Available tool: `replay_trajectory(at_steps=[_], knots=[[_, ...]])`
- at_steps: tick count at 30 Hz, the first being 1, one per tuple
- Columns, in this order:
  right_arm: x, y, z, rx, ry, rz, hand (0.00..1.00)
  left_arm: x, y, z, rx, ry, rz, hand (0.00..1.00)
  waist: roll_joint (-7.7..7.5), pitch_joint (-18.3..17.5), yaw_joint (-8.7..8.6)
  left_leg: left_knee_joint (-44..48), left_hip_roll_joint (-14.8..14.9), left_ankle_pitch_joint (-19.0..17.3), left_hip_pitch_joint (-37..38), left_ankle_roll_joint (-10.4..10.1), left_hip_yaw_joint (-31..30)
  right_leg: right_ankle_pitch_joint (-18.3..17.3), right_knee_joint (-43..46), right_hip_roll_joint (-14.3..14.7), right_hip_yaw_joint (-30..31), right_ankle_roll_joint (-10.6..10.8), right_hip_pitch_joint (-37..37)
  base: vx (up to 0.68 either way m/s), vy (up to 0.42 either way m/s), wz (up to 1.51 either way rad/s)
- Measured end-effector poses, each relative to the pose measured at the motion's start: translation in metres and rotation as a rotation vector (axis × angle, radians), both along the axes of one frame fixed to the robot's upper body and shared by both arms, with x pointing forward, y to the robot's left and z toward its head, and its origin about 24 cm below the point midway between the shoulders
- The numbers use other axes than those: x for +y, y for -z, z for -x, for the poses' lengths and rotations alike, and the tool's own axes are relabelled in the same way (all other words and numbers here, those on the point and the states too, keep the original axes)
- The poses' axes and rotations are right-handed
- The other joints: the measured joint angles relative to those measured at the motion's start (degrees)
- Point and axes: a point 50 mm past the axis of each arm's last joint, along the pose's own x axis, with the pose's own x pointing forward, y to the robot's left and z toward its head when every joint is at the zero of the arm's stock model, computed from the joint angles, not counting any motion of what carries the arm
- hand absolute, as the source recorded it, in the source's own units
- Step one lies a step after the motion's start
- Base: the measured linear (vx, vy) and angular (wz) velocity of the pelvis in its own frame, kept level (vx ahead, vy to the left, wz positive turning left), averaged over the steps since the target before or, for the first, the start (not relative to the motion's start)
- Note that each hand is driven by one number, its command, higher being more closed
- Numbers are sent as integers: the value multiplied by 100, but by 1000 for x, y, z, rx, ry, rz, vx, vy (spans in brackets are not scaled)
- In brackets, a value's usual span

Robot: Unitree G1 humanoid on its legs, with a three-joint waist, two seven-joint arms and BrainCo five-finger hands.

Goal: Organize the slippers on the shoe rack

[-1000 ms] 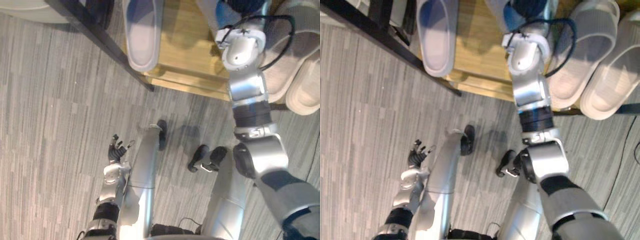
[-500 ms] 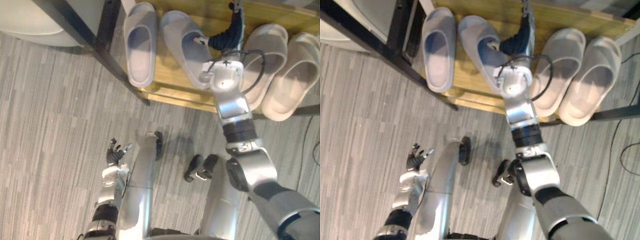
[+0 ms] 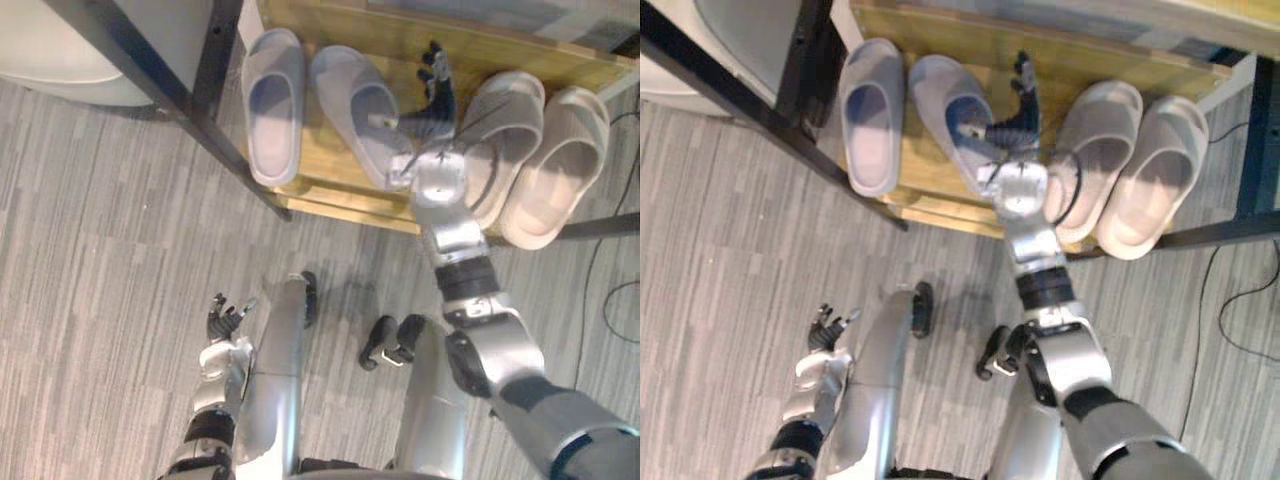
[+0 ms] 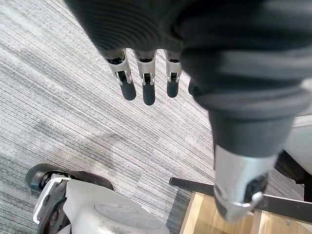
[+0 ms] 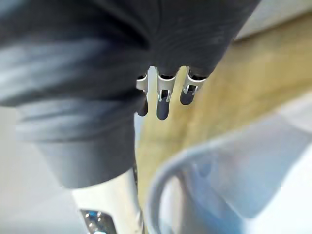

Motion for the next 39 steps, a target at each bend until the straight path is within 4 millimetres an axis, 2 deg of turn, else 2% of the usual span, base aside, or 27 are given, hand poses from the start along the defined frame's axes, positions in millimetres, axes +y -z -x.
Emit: replay_trajectory(at_steps=[4,10,19,27,39], knots=[[8,15,-4,65,-44,-36,0,1,2,1,11,-11,7,0,-20,-11,-4,-40,0,0,23,1,7,17,-51,4,-6,20,31,0,0,0],[19,23,-4,98,-79,-77,0,1,4,-1,21,-22,19,0,-21,-11,1,-40,-3,-2,11,1,-3,17,-59,3,-20,22,31,-3,-6,0],[40,27,-1,127,-172,-213,0,2,6,1,33,-54,43,0,-25,-10,-25,-32,-2,-4,10,-2,-18,16,-62,9,-32,26,42,-5,-7,0],[51,35,2,167,-233,-325,0,4,7,1,50,-72,29,0,-32,-7,-43,-35,29,-27,113,-39,-108,27,-157,75,-120,48,225,-5,-8,0],[65,38,5,191,-282,-358,0,3,3,-1,40,-79,17,0,-60,-18,-39,-172,54,-35,428,-69,-70,27,-277,95,-114,61,492,-11,-25,-1]])
